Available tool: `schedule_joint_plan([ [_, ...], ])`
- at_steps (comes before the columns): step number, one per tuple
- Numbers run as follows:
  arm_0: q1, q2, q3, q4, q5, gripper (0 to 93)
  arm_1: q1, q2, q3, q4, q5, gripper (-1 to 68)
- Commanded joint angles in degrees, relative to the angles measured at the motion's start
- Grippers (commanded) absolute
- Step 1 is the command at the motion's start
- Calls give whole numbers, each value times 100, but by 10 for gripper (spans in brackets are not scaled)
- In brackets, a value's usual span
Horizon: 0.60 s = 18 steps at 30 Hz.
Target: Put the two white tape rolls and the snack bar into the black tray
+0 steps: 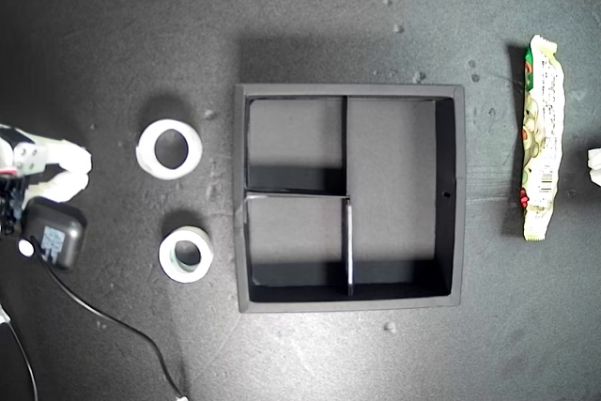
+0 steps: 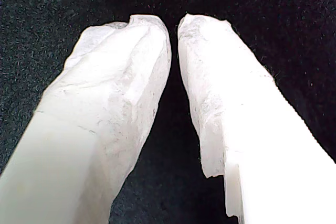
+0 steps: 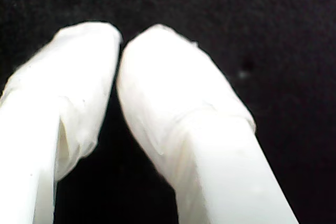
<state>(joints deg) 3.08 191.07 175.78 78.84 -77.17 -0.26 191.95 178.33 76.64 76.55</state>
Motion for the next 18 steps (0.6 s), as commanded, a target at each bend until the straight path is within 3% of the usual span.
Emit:
schedule_joint_plan([
  [1,-18,299,404,114,53,2,-9,9,62,18,-35,14],
  [12,-18,299,404,114,53,2,-9,9,62,18,-35,14],
  [18,-18,299,404,114,-536,2,-9,9,62,18,-35,14],
])
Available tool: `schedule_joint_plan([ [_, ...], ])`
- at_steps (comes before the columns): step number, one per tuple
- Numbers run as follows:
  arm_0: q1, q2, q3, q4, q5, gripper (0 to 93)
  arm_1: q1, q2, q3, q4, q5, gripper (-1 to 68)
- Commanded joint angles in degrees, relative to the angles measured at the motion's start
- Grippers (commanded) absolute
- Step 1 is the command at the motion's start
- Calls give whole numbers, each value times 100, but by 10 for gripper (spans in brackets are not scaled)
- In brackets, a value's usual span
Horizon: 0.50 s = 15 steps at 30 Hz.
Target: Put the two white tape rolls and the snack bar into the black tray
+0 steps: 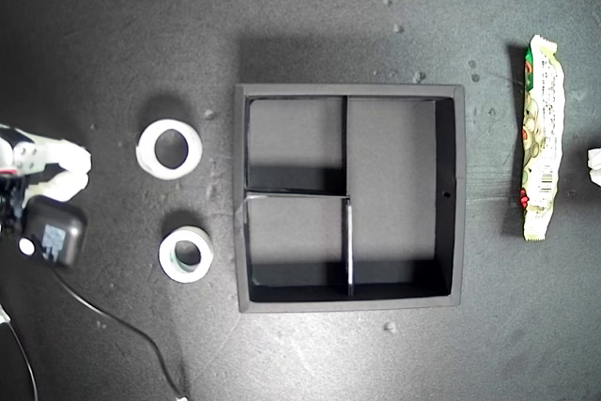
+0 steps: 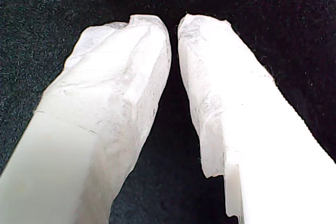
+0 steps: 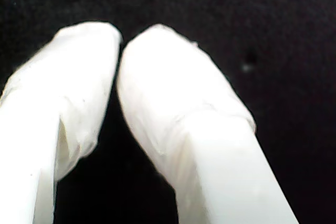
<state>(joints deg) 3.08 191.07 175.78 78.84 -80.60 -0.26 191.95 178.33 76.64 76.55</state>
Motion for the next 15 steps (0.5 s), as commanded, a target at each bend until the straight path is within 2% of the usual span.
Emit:
schedule_joint_plan([
  [1,-18,299,404,114,-202,2,-9,9,62,18,-35,14],
  [11,-132,299,404,-44,-158,3,229,9,62,18,-35,-1],
  [15,-114,299,404,-79,-703,1,290,9,62,-44,-9,-2],
])
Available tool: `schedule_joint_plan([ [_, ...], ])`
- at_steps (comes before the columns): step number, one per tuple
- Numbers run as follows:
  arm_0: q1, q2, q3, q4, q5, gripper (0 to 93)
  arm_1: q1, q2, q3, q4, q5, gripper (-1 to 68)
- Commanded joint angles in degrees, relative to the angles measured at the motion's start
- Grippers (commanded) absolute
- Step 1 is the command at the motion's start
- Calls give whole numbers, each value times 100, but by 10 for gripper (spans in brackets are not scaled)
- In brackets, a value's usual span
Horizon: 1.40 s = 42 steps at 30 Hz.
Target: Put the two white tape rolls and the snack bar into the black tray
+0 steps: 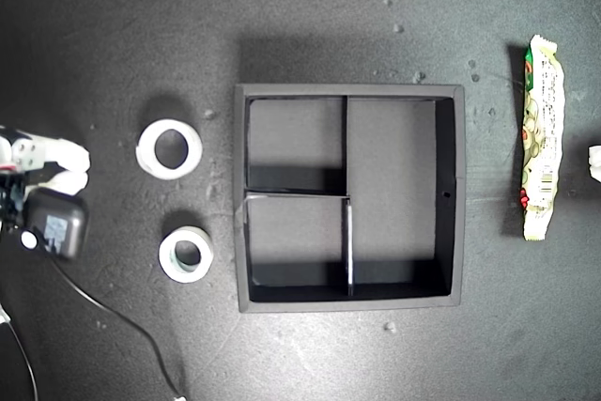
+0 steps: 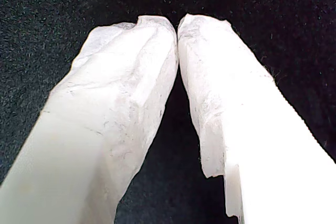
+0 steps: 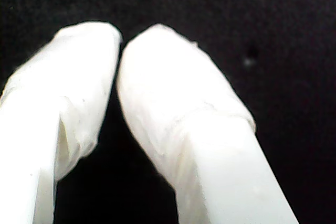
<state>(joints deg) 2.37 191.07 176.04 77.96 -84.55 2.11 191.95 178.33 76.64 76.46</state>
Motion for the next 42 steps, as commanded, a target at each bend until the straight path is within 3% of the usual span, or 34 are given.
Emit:
schedule_joint_plan([
  [1,0,299,378,9,-457,1,70,9,62,-97,26,-2],
  [4,202,299,378,-53,-923,0,149,9,62,-492,167,-2],
  [6,237,299,378,-492,-404,0,334,9,62,-896,167,-3],
  [13,519,290,378,-2039,413,0,879,0,62,-2136,-316,-3],
  [20,562,290,70,-3604,1494,30,782,0,-79,-3683,-1617,-3],
  [25,211,281,-132,-3656,1854,83,642,-62,-817,-3806,-2522,5],
  [30,176,-668,-765,-3858,2048,103,439,-141,-1477,-3691,-3208,99],
  [35,211,-2988,-2021,-4368,2092,100,158,-1925,-2408,-4579,-3709,166],
  [37,185,-4166,-2742,-4219,2109,98,-70,-3709,-3762,-4421,-4104,178],
  [42,105,-6240,-4025,-3973,2145,101,-316,-6935,-7058,-2355,-5071,192],
])
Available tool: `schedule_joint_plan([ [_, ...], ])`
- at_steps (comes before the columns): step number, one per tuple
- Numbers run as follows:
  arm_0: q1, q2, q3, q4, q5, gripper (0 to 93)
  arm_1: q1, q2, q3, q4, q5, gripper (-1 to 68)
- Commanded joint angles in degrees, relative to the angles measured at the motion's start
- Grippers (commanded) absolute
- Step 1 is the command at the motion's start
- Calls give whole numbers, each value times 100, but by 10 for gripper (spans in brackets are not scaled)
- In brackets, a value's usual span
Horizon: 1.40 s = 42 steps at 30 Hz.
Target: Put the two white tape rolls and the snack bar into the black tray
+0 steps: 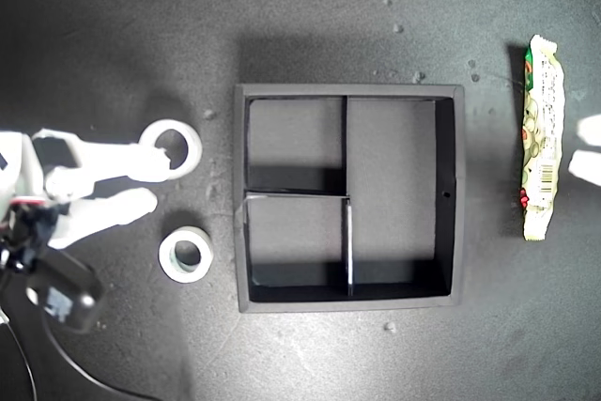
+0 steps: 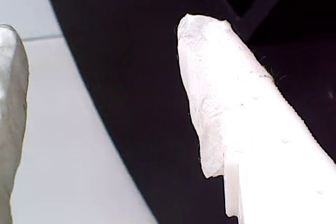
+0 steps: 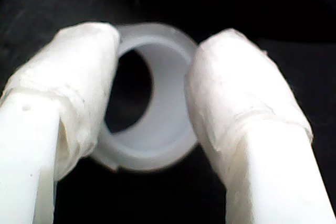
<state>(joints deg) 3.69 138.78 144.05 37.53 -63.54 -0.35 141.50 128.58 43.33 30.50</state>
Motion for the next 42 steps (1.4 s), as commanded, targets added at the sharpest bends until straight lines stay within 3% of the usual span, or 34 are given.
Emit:
schedule_joint_plan([
  [1,-35,-1266,-1002,141,44,101,-70,-2118,-2312,1222,-589,190],
  [8,-9,-2461,-1916,923,-88,101,-316,-2408,-2294,2171,-844,189],
  [21,-123,-2786,-1978,1230,-185,101,-554,-2408,-1740,2206,-738,201],
  [32,-431,-3832,-2355,1002,149,104,-202,-2452,-1107,2127,-844,250],
  [42,-615,-4588,-3094,1450,475,6,360,-2663,-220,1714,-1178,217],
])
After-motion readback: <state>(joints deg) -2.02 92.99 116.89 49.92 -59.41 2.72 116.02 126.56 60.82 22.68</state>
